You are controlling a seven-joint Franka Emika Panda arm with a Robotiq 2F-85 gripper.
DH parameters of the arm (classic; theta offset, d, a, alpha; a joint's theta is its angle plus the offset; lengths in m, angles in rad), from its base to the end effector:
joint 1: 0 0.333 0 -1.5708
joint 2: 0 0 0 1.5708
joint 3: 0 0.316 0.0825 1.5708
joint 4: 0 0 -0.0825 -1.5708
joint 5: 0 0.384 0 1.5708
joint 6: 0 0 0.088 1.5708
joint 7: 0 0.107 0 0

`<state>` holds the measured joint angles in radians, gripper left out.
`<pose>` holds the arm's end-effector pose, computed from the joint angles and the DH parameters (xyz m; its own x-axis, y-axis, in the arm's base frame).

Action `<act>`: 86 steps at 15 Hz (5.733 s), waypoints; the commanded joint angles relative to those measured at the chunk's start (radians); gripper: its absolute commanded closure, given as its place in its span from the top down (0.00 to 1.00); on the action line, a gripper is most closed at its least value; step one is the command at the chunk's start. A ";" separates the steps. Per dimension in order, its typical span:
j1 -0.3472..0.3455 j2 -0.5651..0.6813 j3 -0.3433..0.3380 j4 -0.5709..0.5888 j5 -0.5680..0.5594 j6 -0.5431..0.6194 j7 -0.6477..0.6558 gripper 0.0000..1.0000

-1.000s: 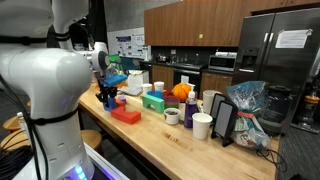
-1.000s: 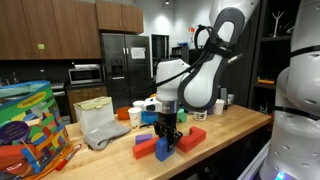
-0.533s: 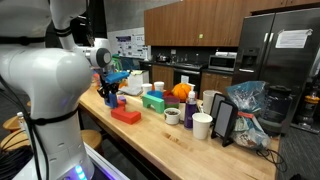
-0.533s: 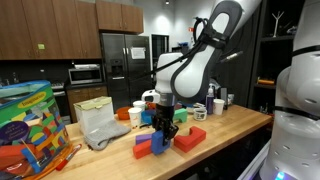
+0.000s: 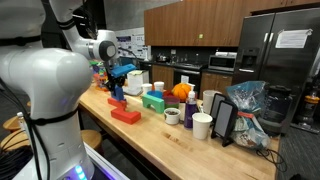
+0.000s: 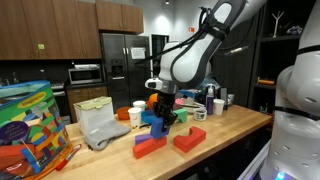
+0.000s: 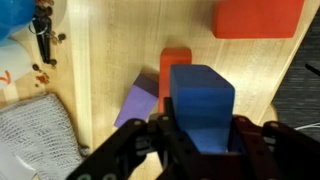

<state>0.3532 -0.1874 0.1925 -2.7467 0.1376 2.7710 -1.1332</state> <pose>0.3552 0.2056 0.2960 0.0038 0.9923 0.1234 0.9851 -0.0249 0.1701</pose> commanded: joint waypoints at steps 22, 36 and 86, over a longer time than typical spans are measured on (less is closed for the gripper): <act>-0.150 -0.099 -0.163 0.081 -0.265 -0.149 -0.085 0.16; -0.230 -0.095 -0.181 0.111 -0.386 -0.225 -0.124 0.16; -0.233 -0.035 -0.246 0.057 -0.001 -0.095 -0.354 0.16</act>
<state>0.1317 -0.2412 -0.0525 -2.6883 0.1819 2.6208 -1.4998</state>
